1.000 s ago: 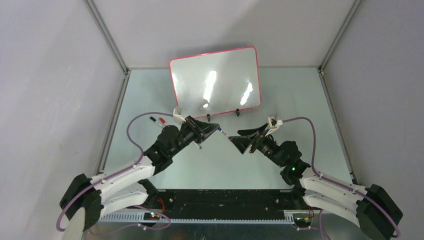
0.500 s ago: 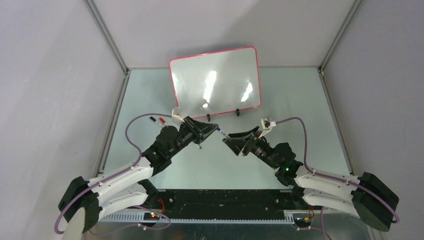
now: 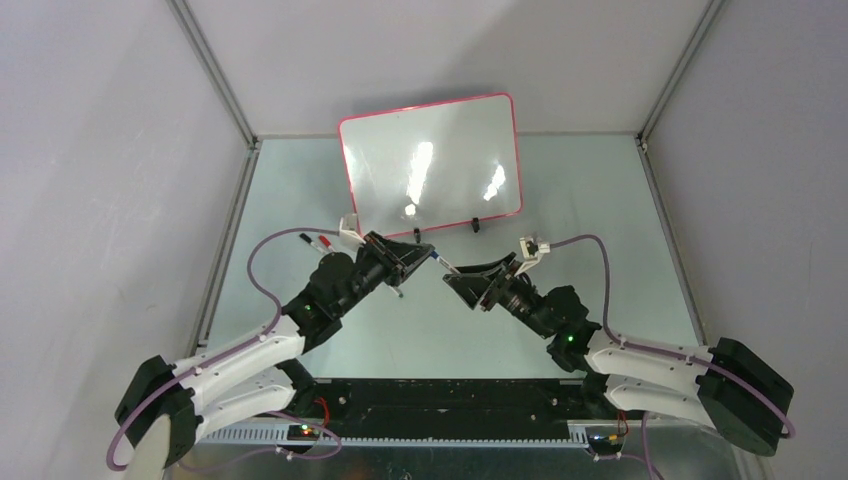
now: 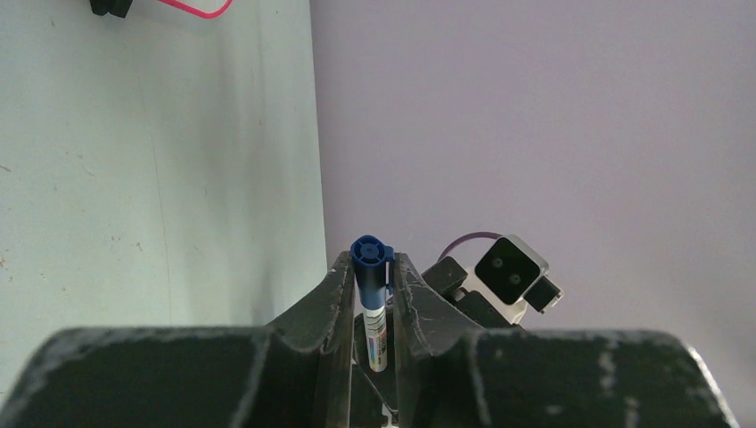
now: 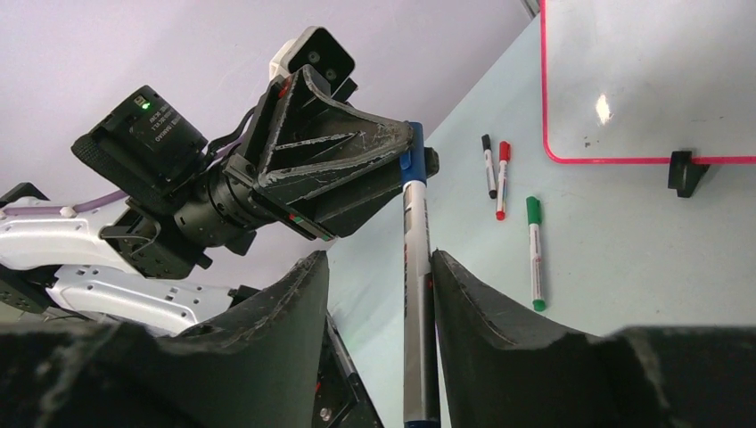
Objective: Write a sentence on the whiteboard
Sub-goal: Open the whiteboard marker at the center of the board.
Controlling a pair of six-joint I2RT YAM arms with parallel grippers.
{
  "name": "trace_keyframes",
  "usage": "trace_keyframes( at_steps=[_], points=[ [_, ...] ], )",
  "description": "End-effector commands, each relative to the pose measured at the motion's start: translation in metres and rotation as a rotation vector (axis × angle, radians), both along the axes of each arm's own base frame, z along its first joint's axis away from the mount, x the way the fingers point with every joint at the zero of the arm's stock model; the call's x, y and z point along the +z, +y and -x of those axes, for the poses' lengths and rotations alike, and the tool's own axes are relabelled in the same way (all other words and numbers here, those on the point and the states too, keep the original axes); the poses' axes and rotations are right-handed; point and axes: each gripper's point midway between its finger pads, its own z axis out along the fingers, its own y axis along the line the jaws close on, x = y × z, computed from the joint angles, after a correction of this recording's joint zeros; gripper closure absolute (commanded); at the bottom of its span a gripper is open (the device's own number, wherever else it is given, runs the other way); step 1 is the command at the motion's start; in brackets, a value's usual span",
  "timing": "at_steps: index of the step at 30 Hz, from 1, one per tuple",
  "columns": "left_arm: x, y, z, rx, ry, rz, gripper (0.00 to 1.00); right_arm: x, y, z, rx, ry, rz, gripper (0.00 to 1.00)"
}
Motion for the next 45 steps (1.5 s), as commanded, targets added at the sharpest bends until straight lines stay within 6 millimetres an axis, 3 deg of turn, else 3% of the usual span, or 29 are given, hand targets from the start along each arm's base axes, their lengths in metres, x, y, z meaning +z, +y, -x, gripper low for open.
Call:
trace_keyframes(
  at_steps=[1, 4, 9, 19, 24, 29, 45],
  points=[
    [0.015, 0.001, -0.001, 0.018, -0.025, 0.036, 1.00, 0.034, 0.003, -0.001, -0.007, -0.059, -0.079, 0.49],
    [0.014, -0.002, 0.000, 0.009, -0.023, 0.036, 1.00, 0.035, 0.004, -0.002, -0.007, -0.060, -0.086, 0.58],
    [0.013, -0.002, 0.001, 0.009, -0.024, 0.033, 1.00, 0.037, 0.007, -0.003, -0.004, -0.061, -0.089, 0.60],
    [0.013, 0.004, 0.003, 0.026, -0.026, 0.042, 1.00, 0.040, 0.010, -0.006, -0.014, -0.060, -0.102, 0.57],
    [0.014, 0.013, 0.003, 0.062, -0.029, 0.066, 1.00, 0.041, 0.012, -0.006, -0.008, -0.063, -0.112, 0.44],
    [0.012, 0.020, 0.003, 0.091, -0.019, 0.060, 1.00, 0.044, 0.013, -0.006, -0.009, -0.069, -0.117, 0.54],
    [0.011, 0.024, 0.003, 0.111, 0.005, 0.135, 1.00, 0.042, 0.026, -0.003, 0.023, -0.067, -0.115, 0.51]
  ],
)
